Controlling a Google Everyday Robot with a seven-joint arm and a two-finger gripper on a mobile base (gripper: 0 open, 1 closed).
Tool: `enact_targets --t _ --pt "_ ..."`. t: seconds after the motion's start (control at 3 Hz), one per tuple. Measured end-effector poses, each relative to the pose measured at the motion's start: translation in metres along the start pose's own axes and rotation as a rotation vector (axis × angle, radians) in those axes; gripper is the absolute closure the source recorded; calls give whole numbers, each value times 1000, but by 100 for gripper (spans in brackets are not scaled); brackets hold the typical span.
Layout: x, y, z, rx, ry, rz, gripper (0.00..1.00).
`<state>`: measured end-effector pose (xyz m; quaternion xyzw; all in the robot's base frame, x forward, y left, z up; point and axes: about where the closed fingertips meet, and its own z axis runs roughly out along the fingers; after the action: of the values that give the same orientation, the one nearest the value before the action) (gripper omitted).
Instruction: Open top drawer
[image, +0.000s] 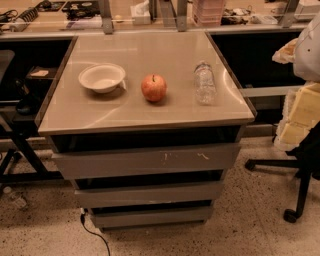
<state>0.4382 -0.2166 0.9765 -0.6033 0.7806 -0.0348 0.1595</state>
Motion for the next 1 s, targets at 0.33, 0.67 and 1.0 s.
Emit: enact_targets --t 0.33,0.67,1.0 --pt "0 0 0 0 0 0 0" --pt "-10 27 19 -28 -9 -5 0" --pt "-35 70 58 -86 -40 -26 0"
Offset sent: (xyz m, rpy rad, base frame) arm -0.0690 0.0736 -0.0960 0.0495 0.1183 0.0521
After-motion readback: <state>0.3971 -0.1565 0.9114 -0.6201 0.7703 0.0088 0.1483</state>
